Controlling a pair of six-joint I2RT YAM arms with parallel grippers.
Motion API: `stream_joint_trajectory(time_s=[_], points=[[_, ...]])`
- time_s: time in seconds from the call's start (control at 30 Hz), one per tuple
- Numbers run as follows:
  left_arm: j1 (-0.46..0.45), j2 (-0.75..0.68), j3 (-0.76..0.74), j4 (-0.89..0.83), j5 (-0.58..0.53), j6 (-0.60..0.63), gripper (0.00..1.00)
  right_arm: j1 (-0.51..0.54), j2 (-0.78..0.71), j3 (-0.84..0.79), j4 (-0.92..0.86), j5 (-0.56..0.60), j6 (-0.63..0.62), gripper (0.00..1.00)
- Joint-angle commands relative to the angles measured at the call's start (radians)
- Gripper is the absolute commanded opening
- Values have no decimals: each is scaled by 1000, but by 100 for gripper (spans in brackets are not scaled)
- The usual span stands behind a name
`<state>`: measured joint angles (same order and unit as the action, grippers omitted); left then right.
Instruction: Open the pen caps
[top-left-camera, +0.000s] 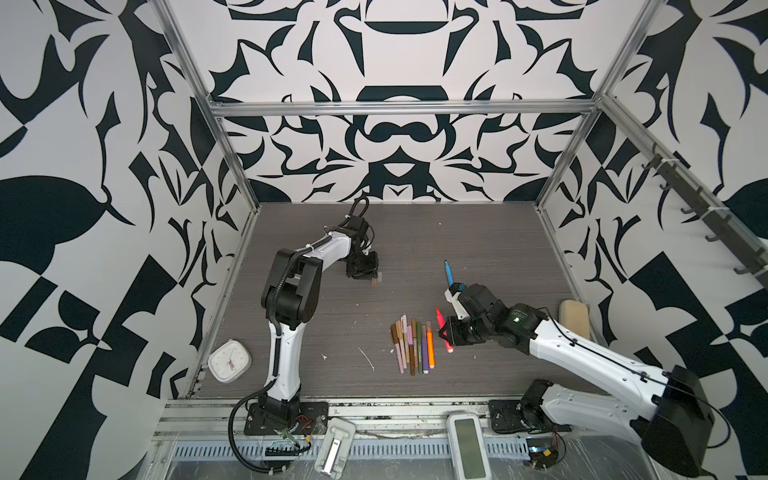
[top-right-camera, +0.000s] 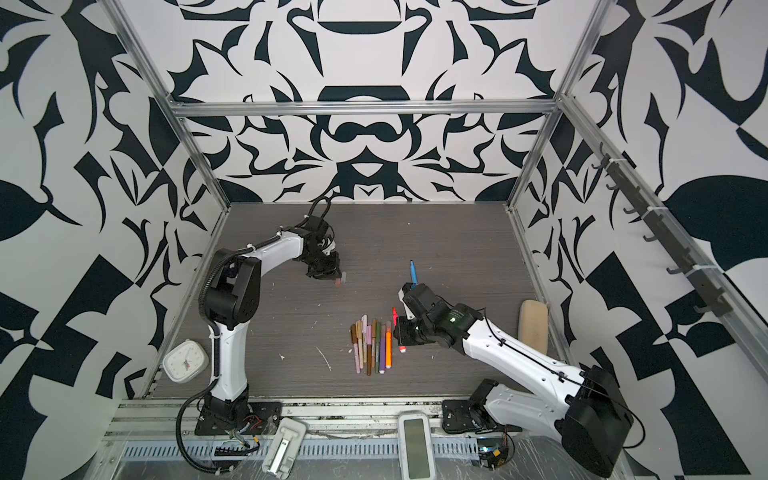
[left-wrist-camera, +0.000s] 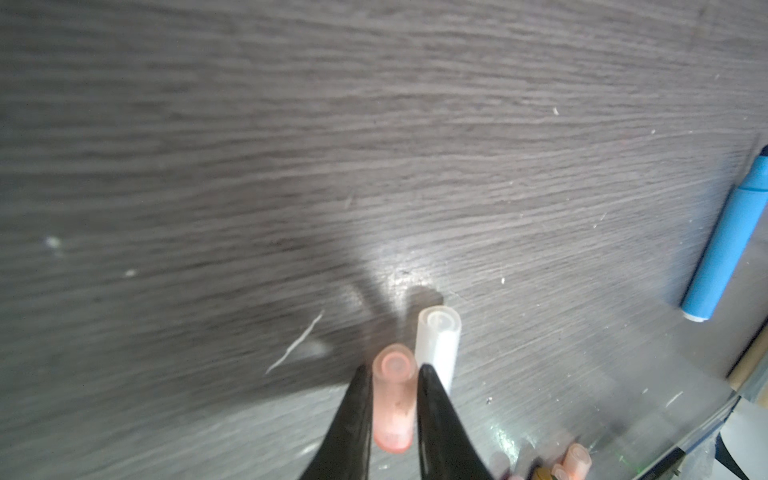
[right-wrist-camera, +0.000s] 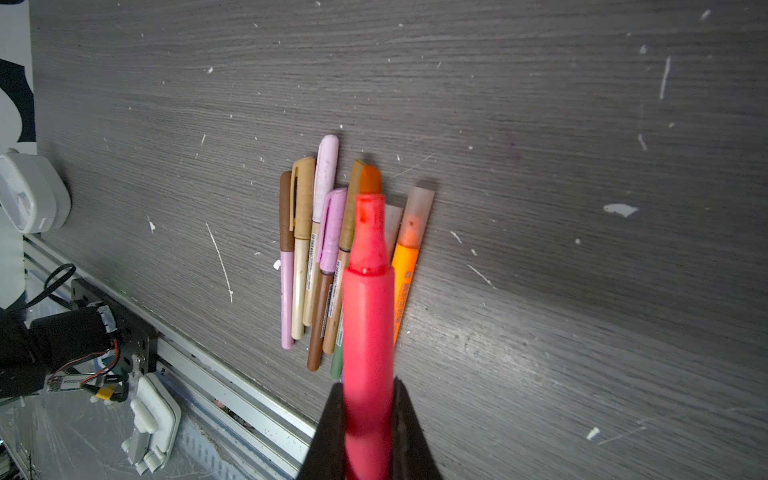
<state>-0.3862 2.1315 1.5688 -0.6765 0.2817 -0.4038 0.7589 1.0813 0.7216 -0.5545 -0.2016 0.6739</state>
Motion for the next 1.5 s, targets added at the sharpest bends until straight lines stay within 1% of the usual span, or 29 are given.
stream_joint_trajectory(time_s=[0.0,0.17,0.37,0.63,1.47], points=[[0,-30,21,-24,11,-4,25,-3,-4,36,-3,13,-11,0],[1,-35,20,-33,4,0,25,-3,-3,35,1,13,-10,0],[0,-53,18,-39,-3,2,31,-3,-2,30,2,13,-9,0],[0,-58,17,-43,2,2,31,-3,0,27,5,13,-6,0],[1,-17,5,-31,37,-6,31,-2,-6,13,11,14,-3,0]])
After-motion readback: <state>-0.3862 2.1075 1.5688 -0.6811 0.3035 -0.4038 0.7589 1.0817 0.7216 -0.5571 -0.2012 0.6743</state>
